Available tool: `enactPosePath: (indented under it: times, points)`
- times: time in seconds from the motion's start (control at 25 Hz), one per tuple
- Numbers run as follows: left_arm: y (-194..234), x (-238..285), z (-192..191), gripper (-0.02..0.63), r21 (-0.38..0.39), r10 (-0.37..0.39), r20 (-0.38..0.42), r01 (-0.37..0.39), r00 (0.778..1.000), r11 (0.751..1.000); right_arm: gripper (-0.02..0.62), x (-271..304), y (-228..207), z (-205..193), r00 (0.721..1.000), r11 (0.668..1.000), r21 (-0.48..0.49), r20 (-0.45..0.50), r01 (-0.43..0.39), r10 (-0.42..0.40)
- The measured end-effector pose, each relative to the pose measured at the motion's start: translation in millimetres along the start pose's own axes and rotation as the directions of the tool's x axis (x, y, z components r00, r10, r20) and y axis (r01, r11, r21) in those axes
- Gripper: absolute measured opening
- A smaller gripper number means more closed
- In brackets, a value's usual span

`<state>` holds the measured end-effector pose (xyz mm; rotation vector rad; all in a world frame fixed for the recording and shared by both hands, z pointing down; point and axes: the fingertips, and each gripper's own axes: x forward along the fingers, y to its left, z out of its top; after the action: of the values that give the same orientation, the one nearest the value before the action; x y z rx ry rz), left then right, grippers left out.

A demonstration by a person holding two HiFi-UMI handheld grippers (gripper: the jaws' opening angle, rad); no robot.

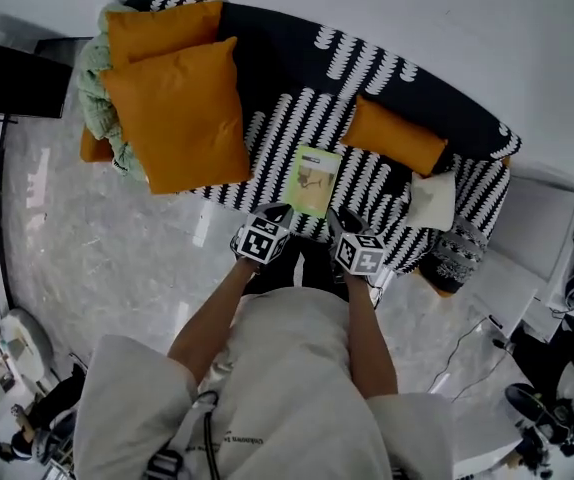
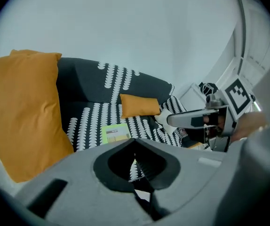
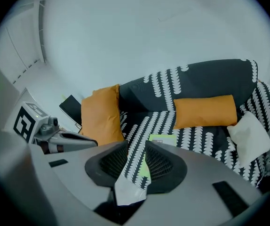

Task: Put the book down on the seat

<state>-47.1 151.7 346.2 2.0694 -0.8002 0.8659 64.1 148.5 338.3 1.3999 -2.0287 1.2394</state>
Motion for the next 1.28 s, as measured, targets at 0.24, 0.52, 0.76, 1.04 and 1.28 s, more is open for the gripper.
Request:
enactPosePath:
  times: [0.24,0.52,0.76,1.04,1.28]
  points:
    - [9,-9,14,0.000,-0.016,0.040,0.040,-0.040,0.998,0.999,0.087,1,-3,15,0.998,0.999,0.006,0.053,0.033,-0.033]
    - [0,-36,29,0.000,-0.032,0.091,0.111,-0.088,0.990,0.996,0.055,-15,21,48,0.995,0.997,-0.073,0.099,0.001,0.006]
    - [-9,-63,32,0.000,-0.109,0.167,0.192,-0.148,0.967,0.983,0.034,-43,29,53,0.992,0.995,-0.096,0.119,-0.025,0.036]
    - [-75,-55,25,0.000,-0.098,0.159,0.241,-0.139,0.957,0.985,0.018,-83,24,29,0.990,0.986,-0.165,0.124,-0.039,0.060]
    - [-119,-59,-4,0.000,-0.082,0.166,0.243,-0.150,0.956,0.985,0.008,-120,21,4,0.986,0.973,-0.224,0.141,-0.060,0.093]
